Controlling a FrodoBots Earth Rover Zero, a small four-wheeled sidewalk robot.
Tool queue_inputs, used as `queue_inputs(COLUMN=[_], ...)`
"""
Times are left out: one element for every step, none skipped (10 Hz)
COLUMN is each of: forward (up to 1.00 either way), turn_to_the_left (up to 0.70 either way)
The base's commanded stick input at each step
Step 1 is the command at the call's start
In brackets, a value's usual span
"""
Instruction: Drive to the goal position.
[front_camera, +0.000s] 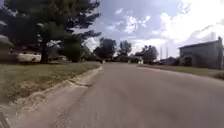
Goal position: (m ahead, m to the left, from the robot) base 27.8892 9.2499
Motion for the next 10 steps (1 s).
queue_inputs(forward=[1.0,1.0,1.0,1.0,1.0,1.0,1.0,1.0,1.0,1.0], turn_to_the_left=[0.0,0.0,0.0,0.0,0.0,0.0,0.0,0.0,0.0,0.0])
